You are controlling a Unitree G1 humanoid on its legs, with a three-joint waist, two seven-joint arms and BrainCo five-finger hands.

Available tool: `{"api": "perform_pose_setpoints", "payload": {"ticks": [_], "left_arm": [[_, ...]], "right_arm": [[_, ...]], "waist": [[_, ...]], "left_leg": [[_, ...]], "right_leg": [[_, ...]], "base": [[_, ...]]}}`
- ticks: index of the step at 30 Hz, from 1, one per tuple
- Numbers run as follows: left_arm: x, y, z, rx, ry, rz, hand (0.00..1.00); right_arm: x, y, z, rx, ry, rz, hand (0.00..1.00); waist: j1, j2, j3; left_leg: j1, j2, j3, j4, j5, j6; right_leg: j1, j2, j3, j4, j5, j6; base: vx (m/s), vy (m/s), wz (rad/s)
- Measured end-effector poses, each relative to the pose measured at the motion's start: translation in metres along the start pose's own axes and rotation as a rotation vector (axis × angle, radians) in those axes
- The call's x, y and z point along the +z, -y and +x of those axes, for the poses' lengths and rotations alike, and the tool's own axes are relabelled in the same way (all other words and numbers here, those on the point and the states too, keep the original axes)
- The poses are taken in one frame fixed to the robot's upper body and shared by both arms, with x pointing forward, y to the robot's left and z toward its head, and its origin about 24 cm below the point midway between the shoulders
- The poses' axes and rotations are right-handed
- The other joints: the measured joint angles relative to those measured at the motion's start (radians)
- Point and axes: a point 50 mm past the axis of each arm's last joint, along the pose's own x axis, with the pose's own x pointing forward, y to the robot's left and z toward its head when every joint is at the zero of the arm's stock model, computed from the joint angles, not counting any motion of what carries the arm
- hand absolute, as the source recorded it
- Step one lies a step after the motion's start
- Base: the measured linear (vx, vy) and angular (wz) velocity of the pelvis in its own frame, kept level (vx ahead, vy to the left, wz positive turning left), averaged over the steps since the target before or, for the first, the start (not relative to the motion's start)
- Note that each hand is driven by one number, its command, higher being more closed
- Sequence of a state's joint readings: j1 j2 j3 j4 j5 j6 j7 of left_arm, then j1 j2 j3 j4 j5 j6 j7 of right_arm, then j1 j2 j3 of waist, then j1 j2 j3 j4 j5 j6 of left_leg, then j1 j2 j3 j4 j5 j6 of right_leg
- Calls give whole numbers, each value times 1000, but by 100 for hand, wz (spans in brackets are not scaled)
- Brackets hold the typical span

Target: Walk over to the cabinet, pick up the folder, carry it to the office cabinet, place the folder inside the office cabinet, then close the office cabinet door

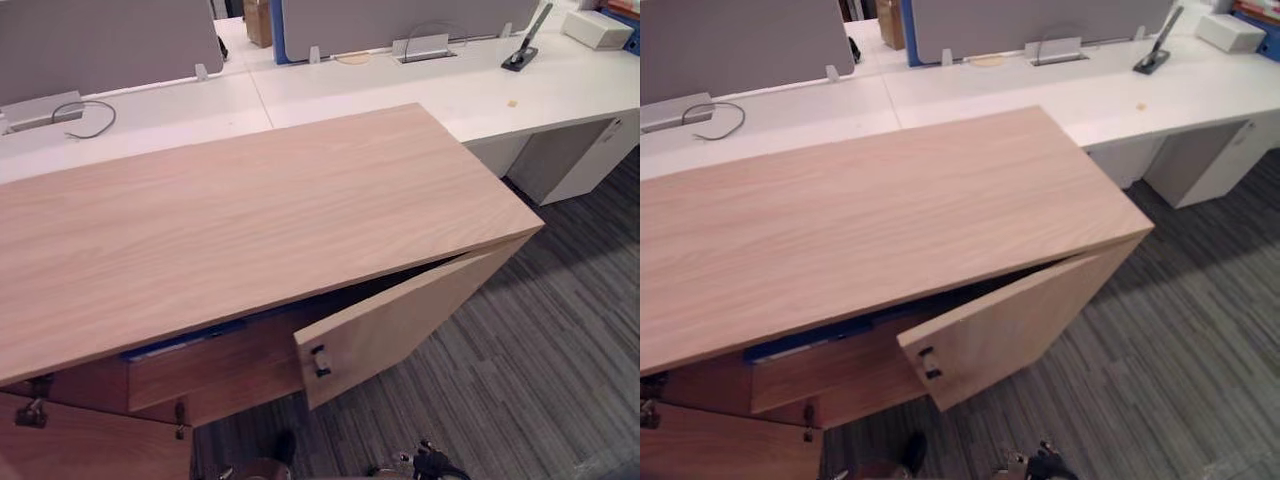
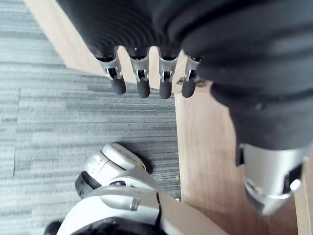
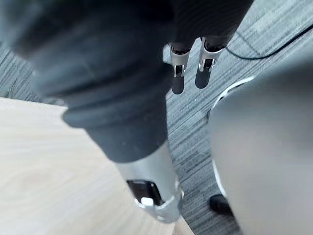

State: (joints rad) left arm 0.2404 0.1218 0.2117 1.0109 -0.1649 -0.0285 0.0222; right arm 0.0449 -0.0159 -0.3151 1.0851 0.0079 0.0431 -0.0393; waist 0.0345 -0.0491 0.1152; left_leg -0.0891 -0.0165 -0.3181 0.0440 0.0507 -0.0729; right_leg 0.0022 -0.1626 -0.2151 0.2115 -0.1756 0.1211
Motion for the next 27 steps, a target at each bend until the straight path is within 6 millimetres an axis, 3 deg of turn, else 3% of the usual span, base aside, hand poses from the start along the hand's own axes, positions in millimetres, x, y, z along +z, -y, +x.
{"api": "perform_pose_setpoints", "payload": {"ticks": [2, 4, 6, 9, 12, 13, 16, 18, 23, 25, 26, 27], "left_arm": [[0, -1, 0, 5, 0, -17, 0], [1, 0, 0, 6, 3, -24, 0], [4, 2, 1, 2, 14, -41, 0], [11, 5, 1, -12, 40, -41, 0], [11, 5, 1, -17, 41, -39, 0], [9, 5, 0, -17, 34, -40, 0], [8, 4, 0, -19, 32, -20, 0], [7, 5, 0, -20, 31, -27, 0], [-2, 1, -3, -7, 6, -38, 0], [-6, 3, -3, -8, -6, -32, 0], [-6, 3, -3, -9, -5, -30, 0], [-6, 3, -3, -9, -2, -27, 0]], "right_arm": [[-4, 5, 0, -15, -12, 25, 0], [-4, 8, 0, -22, -14, 26, 0], [-7, 15, -1, -47, -21, 73, 0], [-6, 20, -1, -70, -18, 131, 0], [-13, 27, -2, -100, -38, 173, 0], [-14, 28, -2, -102, -43, 178, 0], [-19, 23, -3, -98, -60, 216, 0], [-17, 22, -3, -94, -51, 216, 0], [-12, 10, -3, -60, -21, 191, 0], [-9, 10, -3, -53, -9, 173, 0], [-5, 10, -3, -52, 8, 169, 0], [-3, 10, -3, -52, 23, 165, 0]], "waist": [[-7, -3, 2], [-14, -4, 6], [-15, -1, 19], [-9, 4, 34], [-8, -2, 42], [-7, 9, 42], [-16, 1, 35], [-11, 2, 35], [9, 6, 24], [4, 16, 12], [3, 18, 13], [-3, 19, 13]], "left_leg": [[-25, 5, -15, 40, -13, -18], [-69, 5, 53, 133, -52, -5], [-153, 33, 295, 326, -122, 32], [-183, 35, 408, 349, -147, 69], [-191, 46, 595, 341, -178, 119], [-195, 52, 608, 343, -177, 124], [-180, -47, 550, 264, -146, 158], [-141, -82, 533, 191, -117, 171], [6, -108, 513, 36, -72, 181], [31, -116, 485, 6, -66, 179], [41, -117, 458, 6, -66, 180], [44, -115, 418, 21, -66, 187]], "right_leg": [[15, 11, -34, 0, 0, -1], [33, 10, -72, 0, -1, -1], [74, 5, -124, 8, -17, -14], [62, -25, -152, 27, -34, -4], [55, -76, -167, 8, -46, 10], [60, -79, -167, 8, -48, 13], [83, -106, -162, -27, -50, -9], [84, -106, -162, -25, -32, -24], [77, -85, -170, 52, -23, -22], [55, -98, -170, 152, -17, -14], [13, -118, -161, 278, -13, -14], [-46, -132, -126, 416, 9, -43]], "base": [[12, -124, 45], [-3, -38, 48], [-12, 70, 51], [-30, 152, 42], [39, 218, 55], [107, 247, 49], [120, 169, 64], [141, 102, 43], [109, 28, 6], [108, 19, 33], [96, 9, 64], [84, -5, 80]]}}
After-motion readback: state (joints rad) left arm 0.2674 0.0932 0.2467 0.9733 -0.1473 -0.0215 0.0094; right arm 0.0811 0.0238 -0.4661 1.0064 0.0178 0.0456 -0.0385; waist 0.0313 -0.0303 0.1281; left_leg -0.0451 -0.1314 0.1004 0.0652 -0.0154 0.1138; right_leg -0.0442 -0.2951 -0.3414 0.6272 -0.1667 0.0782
